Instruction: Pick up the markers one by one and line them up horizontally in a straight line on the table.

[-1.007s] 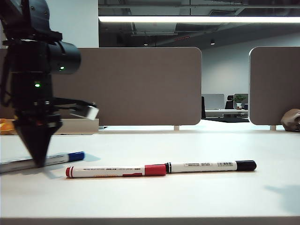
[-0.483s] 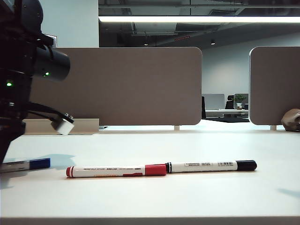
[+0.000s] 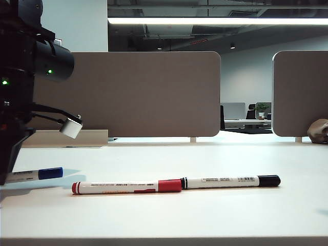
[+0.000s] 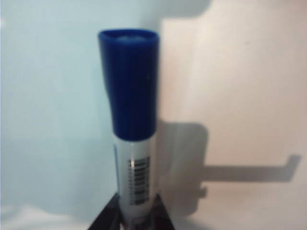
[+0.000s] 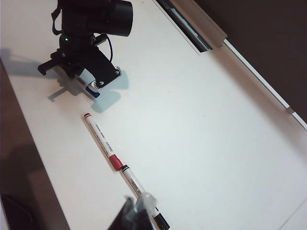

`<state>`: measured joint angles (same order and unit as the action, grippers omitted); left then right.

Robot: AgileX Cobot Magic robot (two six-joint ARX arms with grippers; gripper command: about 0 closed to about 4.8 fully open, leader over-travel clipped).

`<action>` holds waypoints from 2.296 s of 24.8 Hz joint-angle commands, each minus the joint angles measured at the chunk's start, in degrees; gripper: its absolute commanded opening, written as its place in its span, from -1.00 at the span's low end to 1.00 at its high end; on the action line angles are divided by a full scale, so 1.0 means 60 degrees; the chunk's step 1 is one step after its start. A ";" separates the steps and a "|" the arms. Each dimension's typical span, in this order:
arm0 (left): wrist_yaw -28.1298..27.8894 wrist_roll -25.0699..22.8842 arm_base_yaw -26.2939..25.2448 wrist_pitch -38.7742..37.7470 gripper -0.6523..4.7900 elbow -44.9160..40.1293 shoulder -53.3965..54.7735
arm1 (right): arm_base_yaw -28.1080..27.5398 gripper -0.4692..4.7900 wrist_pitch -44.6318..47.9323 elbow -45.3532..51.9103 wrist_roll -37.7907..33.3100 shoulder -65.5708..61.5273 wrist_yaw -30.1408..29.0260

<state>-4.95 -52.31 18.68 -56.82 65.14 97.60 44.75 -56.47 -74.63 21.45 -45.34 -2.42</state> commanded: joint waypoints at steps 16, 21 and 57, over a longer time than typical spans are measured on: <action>0.1045 -0.2670 -0.0004 -0.0718 -0.54 0.0015 -0.0036 | -0.0004 -0.85 -0.0357 -0.0025 0.0004 0.0069 -0.0022; 0.1126 -0.2929 -0.0004 -0.0685 -0.32 0.0007 -0.0015 | -0.0004 -0.85 -0.0386 -0.0025 0.0007 0.0069 -0.0029; 0.1683 -0.2881 0.0466 -0.0113 -0.48 -0.0186 0.0259 | -0.0004 -0.85 -0.0652 -0.0025 0.0000 0.0412 -0.0044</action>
<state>4.54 -69.65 21.19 -58.33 64.18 99.07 44.75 -61.14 -74.63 21.50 -43.03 -2.61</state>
